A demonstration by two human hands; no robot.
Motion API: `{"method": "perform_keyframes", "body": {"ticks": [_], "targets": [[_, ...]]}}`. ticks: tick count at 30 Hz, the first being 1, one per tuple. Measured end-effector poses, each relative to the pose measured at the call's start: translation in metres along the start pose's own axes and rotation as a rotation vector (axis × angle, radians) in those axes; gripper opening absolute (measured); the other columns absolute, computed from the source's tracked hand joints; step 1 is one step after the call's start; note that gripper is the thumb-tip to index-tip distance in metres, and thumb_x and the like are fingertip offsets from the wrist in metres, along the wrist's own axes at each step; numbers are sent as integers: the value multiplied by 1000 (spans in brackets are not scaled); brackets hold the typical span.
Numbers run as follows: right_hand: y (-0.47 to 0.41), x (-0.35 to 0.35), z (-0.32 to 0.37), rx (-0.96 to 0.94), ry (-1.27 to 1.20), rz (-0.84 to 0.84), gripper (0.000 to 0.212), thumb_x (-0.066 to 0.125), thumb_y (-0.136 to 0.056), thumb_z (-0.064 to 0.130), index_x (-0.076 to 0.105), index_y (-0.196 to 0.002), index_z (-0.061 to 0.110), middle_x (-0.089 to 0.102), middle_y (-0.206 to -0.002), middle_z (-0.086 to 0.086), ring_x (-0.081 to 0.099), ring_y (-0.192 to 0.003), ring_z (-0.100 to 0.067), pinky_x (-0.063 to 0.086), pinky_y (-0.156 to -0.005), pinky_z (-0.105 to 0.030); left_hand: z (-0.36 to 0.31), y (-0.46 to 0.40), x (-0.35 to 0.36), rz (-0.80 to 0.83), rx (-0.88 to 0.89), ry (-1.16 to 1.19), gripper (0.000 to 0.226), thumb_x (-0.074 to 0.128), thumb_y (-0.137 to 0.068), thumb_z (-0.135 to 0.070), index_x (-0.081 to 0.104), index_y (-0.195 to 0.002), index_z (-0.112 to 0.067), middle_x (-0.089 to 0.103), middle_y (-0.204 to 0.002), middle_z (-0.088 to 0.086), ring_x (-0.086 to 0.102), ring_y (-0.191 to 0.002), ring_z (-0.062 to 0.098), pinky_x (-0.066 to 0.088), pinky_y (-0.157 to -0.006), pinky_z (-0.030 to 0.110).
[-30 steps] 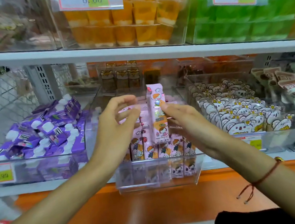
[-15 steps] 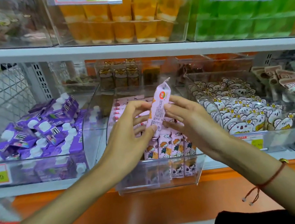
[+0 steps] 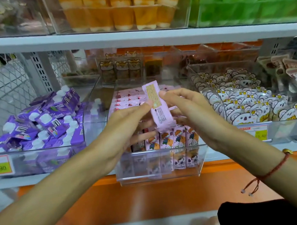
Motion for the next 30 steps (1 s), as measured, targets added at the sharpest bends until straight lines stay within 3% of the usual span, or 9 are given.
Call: {"method": "perform_keyframes", "body": {"ticks": [3,5,8,12,19,22,24,26,30], "targets": [[0,3,1,1,22,8,28,60,-91,32,59,-109,10,69,-102,-23,62,-78,-25,52,-69,-28,0,3,-2,26,-56,60,22,61,-91,-33,78,-86,-20,76,-90,-4,71,-70,2,55,-59,17],[0,5,1,-48,23,44,27,57,-94,28,56,-116,13,70,-104,-14,66,-86,-23,54,-81,-33,-4,4,-5,18,-2,5,21,60,-92,-30,73,-104,-20,76,-98,-3,72,-86,6,56,-66,16],[5,10,8,-269,149,134,30,54,-96,18,50,-125,19,60,-113,-4,61,-102,-10,51,-88,-23,-13,5,-13,-72,194,-162,33,63,-90,-16,59,-122,-24,70,-115,-5,68,-102,7,55,-79,17],[13,14,13,-486,218,193,27,55,-94,4,51,-119,15,58,-117,3,54,-113,-6,45,-92,-20,-24,11,-9,-69,367,-219,41,61,-87,5,56,-122,-15,64,-122,1,62,-113,6,48,-98,23],[13,12,11,-479,348,151,48,62,-92,17,43,-136,26,50,-132,9,44,-124,-1,39,-104,-25,-18,7,-11,-69,305,-61,37,63,-89,-8,58,-121,-26,67,-120,-5,64,-111,10,55,-88,27],[17,13,13,-535,410,86,54,68,-87,17,42,-134,27,45,-129,6,43,-121,4,39,-98,-14,-16,5,-12,-83,229,54,36,67,-84,-24,58,-119,-23,74,-103,1,72,-94,16,58,-73,23],[19,13,18,-586,413,19,39,69,-86,12,52,-120,21,54,-118,6,52,-111,-5,45,-92,-24,-15,4,-12,-98,200,72,42,70,-76,-35,61,-115,-22,76,-98,-1,73,-89,15,57,-69,22],[17,12,20,-569,367,2,28,68,-86,10,58,-111,18,61,-108,8,59,-102,-12,48,-86,-30,-15,4,-13,-116,195,85,49,71,-72,-39,60,-116,-22,74,-102,-5,70,-97,12,58,-75,25],[7,5,11,-301,93,30,20,66,-88,16,63,-107,20,68,-107,3,66,-94,-9,51,-76,-16,-19,4,-24,-200,249,45,67,75,-69,-34,47,-130,-29,61,-127,-9,62,-113,7,52,-92,28]]}}
Point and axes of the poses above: each hand's wrist, its own y-axis away from the middle knuckle, its own x-axis out of the palm, z = x × y, the point moved 5 cm from there along -y, towards the middle knuckle
